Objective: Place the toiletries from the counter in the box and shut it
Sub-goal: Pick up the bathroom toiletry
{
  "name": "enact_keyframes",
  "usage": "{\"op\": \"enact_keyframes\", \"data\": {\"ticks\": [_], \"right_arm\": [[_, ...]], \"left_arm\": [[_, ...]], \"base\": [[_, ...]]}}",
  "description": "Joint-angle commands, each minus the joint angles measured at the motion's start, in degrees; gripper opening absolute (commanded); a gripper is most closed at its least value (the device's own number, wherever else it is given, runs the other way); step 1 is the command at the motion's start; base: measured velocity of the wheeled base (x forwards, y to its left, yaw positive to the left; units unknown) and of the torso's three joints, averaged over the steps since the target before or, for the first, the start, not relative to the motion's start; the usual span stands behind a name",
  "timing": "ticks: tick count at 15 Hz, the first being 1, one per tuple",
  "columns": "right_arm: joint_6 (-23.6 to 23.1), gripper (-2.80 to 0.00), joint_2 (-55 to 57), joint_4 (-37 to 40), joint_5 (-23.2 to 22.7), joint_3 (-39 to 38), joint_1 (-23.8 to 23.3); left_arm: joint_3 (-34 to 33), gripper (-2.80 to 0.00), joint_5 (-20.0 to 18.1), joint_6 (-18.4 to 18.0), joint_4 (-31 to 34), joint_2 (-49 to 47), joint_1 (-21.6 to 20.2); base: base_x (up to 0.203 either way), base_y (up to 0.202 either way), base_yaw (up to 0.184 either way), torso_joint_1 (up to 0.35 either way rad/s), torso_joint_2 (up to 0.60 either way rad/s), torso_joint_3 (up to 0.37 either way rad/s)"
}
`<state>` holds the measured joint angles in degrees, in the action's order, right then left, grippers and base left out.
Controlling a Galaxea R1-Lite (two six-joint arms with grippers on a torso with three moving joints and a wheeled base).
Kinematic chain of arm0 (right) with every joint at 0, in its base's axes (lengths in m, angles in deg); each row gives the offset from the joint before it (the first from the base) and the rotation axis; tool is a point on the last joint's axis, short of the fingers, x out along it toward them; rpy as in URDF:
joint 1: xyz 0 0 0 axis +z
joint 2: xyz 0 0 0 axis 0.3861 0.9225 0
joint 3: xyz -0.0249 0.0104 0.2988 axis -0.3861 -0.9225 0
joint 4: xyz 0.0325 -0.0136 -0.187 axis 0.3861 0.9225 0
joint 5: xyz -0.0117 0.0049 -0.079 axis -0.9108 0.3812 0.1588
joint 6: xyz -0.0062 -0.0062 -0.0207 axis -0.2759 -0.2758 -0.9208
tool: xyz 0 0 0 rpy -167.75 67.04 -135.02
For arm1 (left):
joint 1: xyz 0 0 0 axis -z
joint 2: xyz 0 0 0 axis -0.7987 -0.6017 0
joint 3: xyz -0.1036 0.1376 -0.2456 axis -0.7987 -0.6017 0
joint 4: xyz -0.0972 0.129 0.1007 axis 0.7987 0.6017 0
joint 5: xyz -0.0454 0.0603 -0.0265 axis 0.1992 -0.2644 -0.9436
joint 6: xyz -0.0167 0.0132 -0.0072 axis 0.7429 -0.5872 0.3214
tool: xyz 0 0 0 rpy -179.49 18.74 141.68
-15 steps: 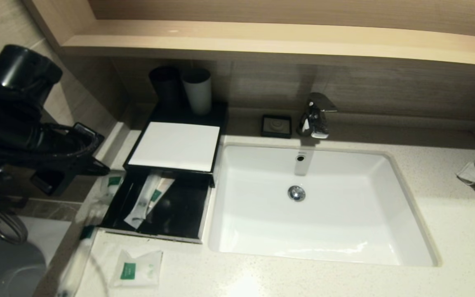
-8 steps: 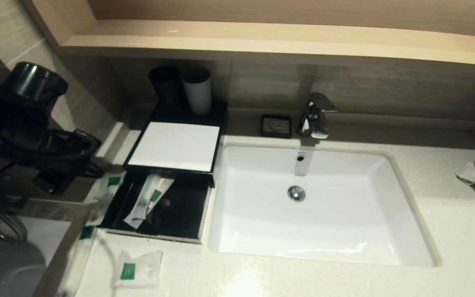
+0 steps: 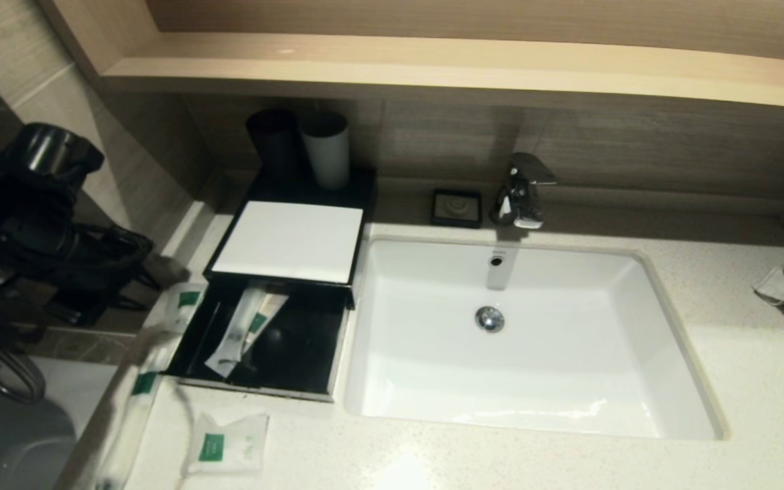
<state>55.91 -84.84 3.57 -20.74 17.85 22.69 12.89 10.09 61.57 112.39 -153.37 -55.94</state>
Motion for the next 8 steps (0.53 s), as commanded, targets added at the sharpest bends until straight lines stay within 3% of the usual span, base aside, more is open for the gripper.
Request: {"op": "enact_keyframes", "data": {"ticks": [1,8], "right_arm": [[0.0,-2.8,0.0,0.0,0.0,0.0,0.0],[0.0,-2.8,0.0,0.0,0.0,0.0,0.0]], "left_arm": [[-0.2,0.0,-0.2,0.5,0.3,-2.2,-0.3],[-0.6,0.0,-1.6,0.8,-0.2,-6.6,-0.7]], "base": [[0.0,0.0,0.0,0.0,0.0,0.0],[0.0,0.0,0.0,0.0,0.0,0.0]]}}
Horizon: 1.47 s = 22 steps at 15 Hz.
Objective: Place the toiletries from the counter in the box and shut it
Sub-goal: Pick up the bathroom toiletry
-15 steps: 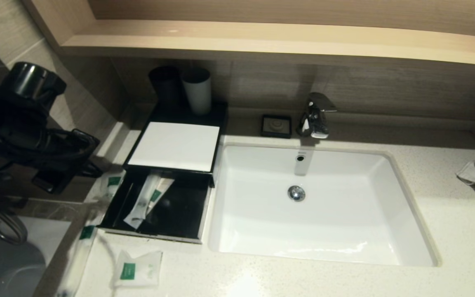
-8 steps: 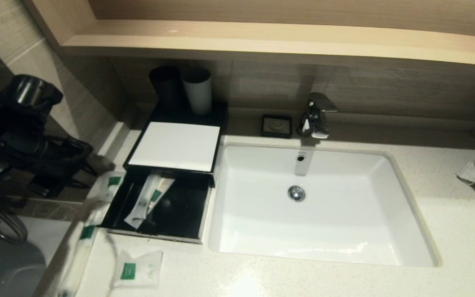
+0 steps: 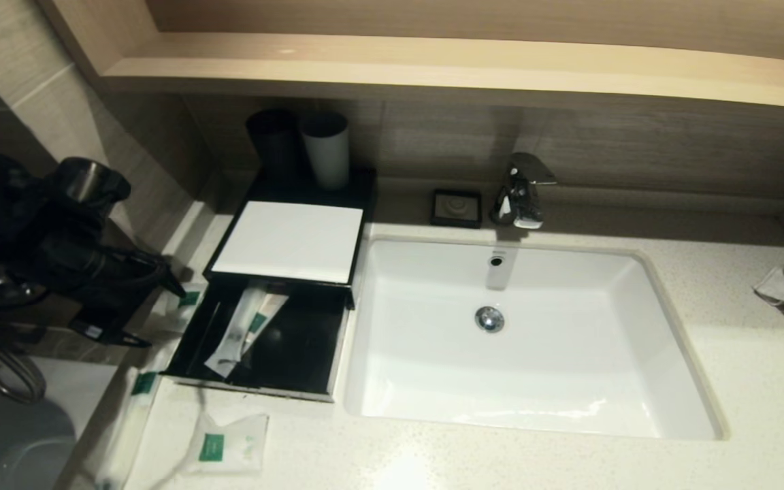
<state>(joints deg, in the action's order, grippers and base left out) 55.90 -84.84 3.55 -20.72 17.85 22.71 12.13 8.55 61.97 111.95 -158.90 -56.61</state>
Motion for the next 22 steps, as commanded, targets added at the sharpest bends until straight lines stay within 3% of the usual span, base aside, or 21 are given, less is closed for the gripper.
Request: {"op": "enact_keyframes", "data": {"ticks": [1,21,22], "right_arm": [[0.0,-2.8,0.0,0.0,0.0,0.0,0.0],[0.0,-2.8,0.0,0.0,0.0,0.0,0.0],[0.0,-2.8,0.0,0.0,0.0,0.0,0.0]], "left_arm": [[0.4,0.0,-0.3,0.8,0.2,-1.1,0.0],[1.9,0.0,-1.1,0.9,-1.7,-3.6,0.2],[1.9,-2.8,-1.1,0.9,-1.7,-3.5,0.1]], "base": [[0.0,0.0,0.0,0.0,0.0,0.0],[0.0,0.0,0.0,0.0,0.0,0.0],[0.0,0.0,0.0,0.0,0.0,0.0]]}}
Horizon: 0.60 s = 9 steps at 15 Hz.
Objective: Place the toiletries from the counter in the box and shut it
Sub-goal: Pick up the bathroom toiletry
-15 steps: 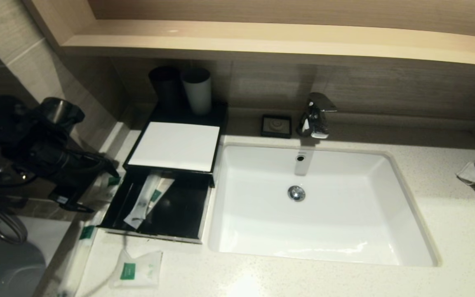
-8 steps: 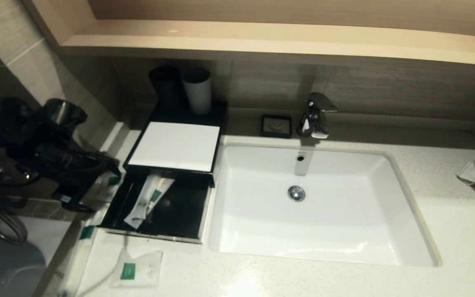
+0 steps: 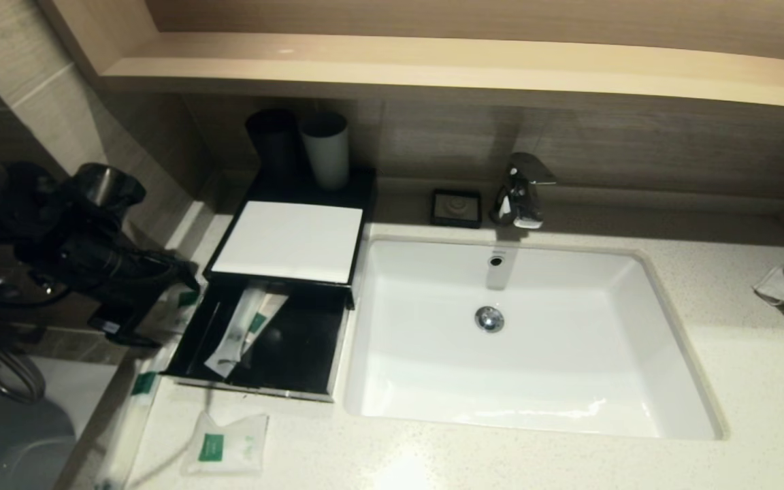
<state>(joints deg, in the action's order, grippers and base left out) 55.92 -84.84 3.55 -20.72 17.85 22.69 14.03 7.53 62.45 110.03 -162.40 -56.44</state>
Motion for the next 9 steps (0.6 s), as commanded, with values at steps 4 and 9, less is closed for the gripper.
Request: {"op": "enact_keyframes", "data": {"ticks": [4,9], "right_arm": [[0.0,-2.8,0.0,0.0,0.0,0.0,0.0],[0.0,-2.8,0.0,0.0,0.0,0.0,0.0]], "left_arm": [[-0.1,-2.8,-0.1,0.3,0.2,-0.1,-0.1],[-0.5,-2.8,-0.1,0.2,0.2,-0.1,-0.1]], "base": [[0.0,0.0,0.0,0.0,0.0,0.0],[0.0,0.0,0.0,0.0,0.0,0.0]]}}
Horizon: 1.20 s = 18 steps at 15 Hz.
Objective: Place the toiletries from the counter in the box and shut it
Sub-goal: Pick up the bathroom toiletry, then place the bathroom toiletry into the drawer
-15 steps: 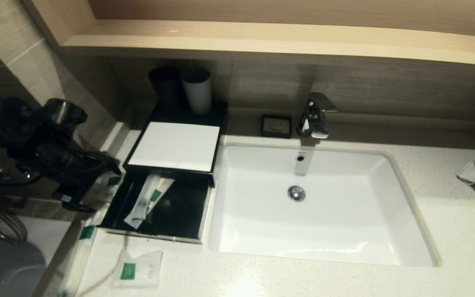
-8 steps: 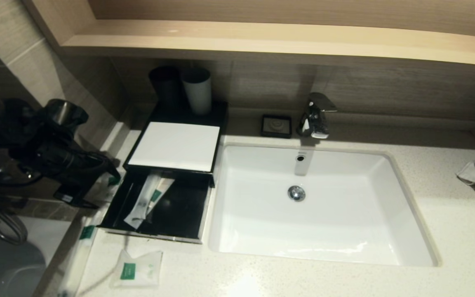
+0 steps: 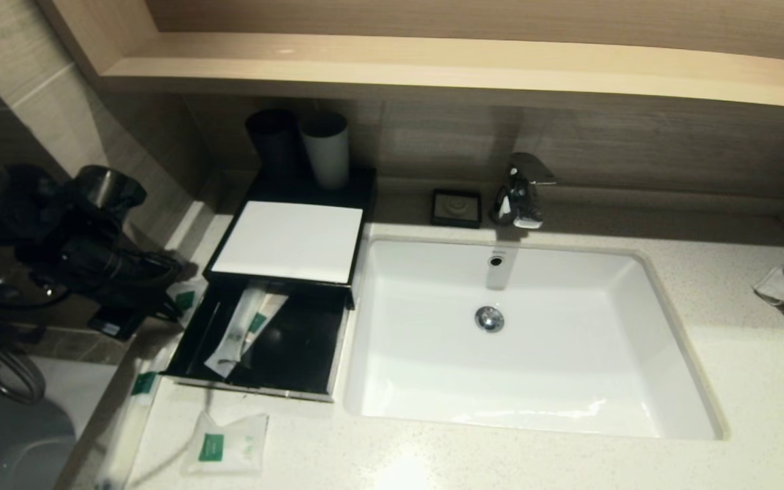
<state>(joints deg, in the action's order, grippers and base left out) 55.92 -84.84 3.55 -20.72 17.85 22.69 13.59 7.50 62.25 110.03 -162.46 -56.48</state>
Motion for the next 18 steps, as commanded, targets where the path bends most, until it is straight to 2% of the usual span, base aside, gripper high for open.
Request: {"op": "enact_keyframes", "data": {"ticks": [1,5,18], "right_arm": [[0.0,-2.8,0.0,0.0,0.0,0.0,0.0],[0.0,-2.8,0.0,0.0,0.0,0.0,0.0],[0.0,-2.8,0.0,0.0,0.0,0.0,0.0]], "left_arm": [[-0.1,-2.8,0.0,0.4,0.3,-0.1,0.0],[-0.1,-2.8,0.1,0.3,0.4,1.4,-0.1],[-0.9,-2.8,0.2,-0.5,3.0,14.9,0.0]], "base": [[0.0,0.0,0.0,0.0,0.0,0.0],[0.0,0.0,0.0,0.0,0.0,0.0],[0.0,0.0,0.0,0.0,0.0,0.0]]}}
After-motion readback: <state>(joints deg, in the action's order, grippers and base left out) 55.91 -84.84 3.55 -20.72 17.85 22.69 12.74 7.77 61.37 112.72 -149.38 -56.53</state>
